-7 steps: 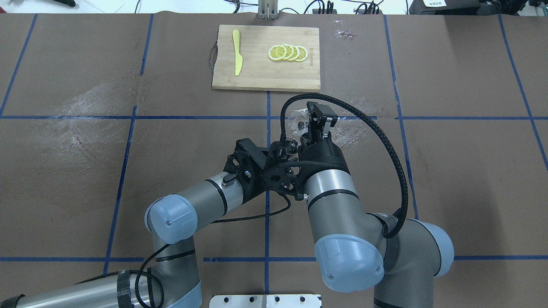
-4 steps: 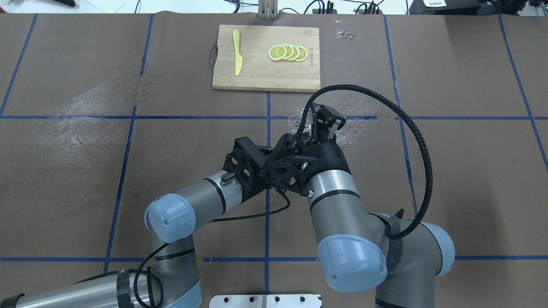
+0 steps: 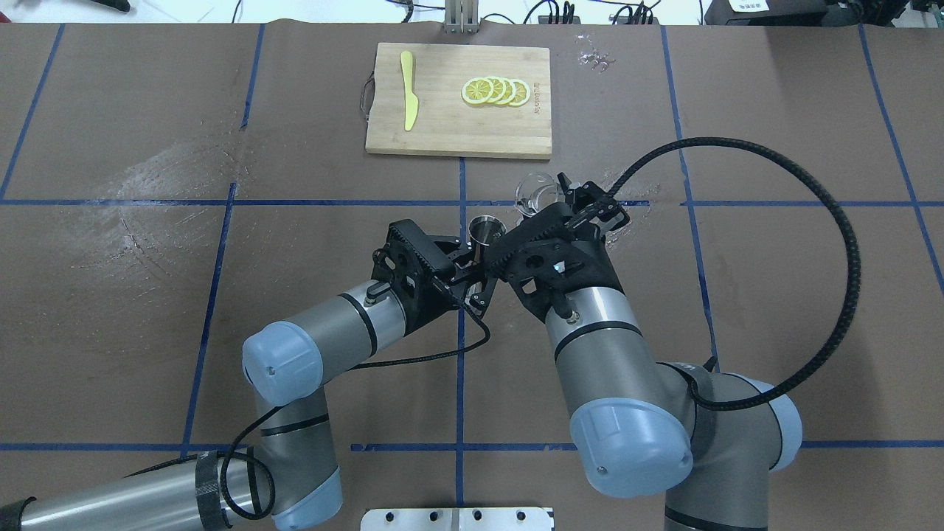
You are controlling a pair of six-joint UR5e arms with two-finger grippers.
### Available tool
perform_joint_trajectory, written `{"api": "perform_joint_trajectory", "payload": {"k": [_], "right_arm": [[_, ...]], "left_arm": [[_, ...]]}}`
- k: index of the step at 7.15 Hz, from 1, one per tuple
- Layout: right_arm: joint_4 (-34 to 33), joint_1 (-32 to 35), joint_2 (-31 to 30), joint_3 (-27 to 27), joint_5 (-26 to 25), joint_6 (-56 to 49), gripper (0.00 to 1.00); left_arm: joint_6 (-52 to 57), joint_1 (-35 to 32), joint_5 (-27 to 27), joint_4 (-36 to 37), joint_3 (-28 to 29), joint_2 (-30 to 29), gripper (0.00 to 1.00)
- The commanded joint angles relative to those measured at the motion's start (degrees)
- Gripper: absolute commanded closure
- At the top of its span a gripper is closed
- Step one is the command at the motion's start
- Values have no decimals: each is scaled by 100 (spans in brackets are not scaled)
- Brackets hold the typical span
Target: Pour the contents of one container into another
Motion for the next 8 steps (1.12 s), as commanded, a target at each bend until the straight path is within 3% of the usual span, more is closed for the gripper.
{"api": "perform_joint_trajectory", "payload": {"k": [1, 2, 4, 5, 6, 8], "right_arm": [[7, 121, -103, 261, 0, 1162, 100], [7, 209, -260, 384, 26, 1558, 100], [7, 254, -1056, 743, 105, 2576, 100], [7, 419, -1209, 876, 1010, 3617, 100], [-2, 656, -1428, 877, 1472, 4645, 100], [-2, 1060, -1938, 860, 1555, 4884, 100]], "left_arm": [[-167, -116, 3, -111, -35, 91, 100], [-167, -221, 55, -111, -61, 152, 100], [-184, -336, 852, -112, -88, 494, 100], [-202, -519, 977, -112, -245, 818, 100], [-646, -677, 987, -103, -298, 1012, 100], [-800, -924, 996, -24, -552, 1608, 100]]}}
